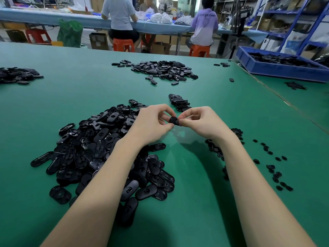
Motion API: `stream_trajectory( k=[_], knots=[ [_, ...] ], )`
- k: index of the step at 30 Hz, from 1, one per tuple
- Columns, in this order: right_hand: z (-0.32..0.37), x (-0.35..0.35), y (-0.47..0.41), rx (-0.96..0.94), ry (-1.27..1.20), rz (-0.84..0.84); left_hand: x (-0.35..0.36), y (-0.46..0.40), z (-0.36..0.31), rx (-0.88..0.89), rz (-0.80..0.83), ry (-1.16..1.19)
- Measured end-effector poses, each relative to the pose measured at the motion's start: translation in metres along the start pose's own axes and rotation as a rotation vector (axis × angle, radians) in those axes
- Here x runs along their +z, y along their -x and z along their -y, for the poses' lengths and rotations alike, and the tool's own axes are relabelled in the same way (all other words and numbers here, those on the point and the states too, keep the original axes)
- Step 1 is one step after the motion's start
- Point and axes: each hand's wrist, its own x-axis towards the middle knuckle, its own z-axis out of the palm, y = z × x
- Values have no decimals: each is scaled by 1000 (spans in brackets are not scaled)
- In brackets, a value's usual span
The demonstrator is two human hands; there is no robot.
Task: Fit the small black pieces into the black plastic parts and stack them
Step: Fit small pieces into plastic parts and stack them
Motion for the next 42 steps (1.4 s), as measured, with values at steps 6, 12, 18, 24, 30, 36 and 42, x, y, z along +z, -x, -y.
stream_trajectory(
  k=[6,12,18,24,30,36,42],
  knots=[
    [1,1,1,-5,-9,25,-2,2,0,-3,44,37],
    [2,0,1,-7,29,-18,-5,2,0,-5,62,118],
    [-3,0,5,67,-138,-1,-9,-1,1,-100,104,286],
    [-6,9,5,58,-164,24,-1,-3,6,-206,78,264],
    [-1,10,4,43,-187,7,1,-4,6,-239,35,296],
    [1,15,3,21,-165,-54,1,-4,4,-253,9,364],
    [1,20,2,35,-147,-84,2,-4,3,-283,9,383]
  ],
)
